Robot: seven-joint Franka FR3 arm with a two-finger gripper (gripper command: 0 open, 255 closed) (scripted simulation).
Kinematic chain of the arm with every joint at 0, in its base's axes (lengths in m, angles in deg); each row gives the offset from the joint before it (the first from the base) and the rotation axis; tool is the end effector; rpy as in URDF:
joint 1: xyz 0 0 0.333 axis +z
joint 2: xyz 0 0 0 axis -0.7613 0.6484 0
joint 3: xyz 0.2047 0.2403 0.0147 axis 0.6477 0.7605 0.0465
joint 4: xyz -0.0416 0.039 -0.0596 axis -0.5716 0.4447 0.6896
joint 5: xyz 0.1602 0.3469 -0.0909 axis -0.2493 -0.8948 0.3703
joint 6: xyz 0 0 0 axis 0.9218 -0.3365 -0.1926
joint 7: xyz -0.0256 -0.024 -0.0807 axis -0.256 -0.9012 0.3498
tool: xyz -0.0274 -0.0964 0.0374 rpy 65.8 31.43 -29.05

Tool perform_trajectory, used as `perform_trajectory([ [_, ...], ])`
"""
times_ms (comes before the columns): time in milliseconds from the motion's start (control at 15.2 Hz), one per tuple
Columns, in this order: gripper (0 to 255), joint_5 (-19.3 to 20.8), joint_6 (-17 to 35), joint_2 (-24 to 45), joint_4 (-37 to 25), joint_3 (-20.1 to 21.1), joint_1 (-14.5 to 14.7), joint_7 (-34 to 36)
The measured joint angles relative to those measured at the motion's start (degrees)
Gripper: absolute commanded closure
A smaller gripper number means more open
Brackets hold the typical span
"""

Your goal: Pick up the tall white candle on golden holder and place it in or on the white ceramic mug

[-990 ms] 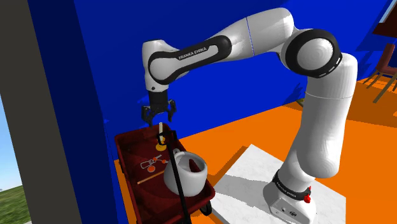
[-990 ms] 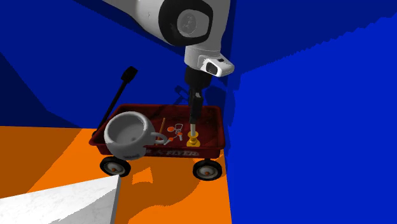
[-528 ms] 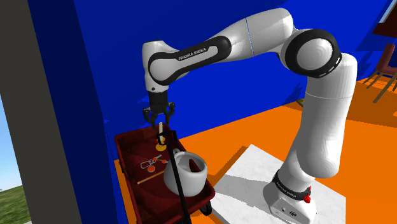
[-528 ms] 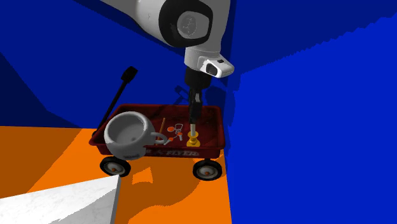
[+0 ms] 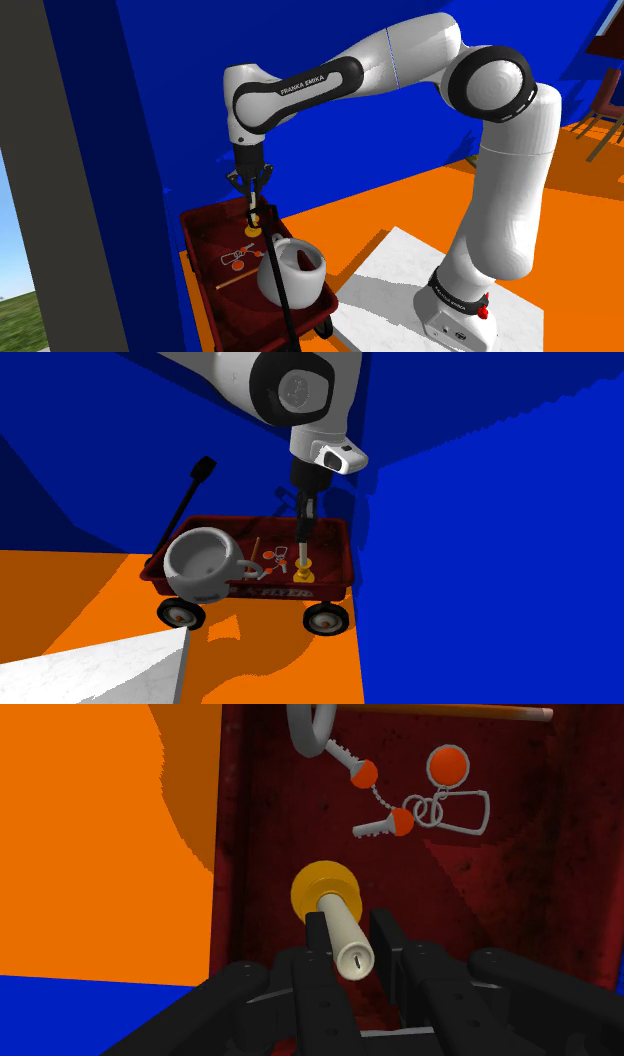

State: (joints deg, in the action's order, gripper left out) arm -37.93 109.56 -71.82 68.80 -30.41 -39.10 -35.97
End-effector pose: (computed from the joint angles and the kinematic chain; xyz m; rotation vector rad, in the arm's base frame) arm 0.5631 0.2409 0.3892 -3.1003 0.2547 0.2485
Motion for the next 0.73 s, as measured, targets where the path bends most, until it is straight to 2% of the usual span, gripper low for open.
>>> perform_trajectory([
  [726,255,-0.3,-6.3,-1.8,-4.6,0.1,-0.1,0.2],
])
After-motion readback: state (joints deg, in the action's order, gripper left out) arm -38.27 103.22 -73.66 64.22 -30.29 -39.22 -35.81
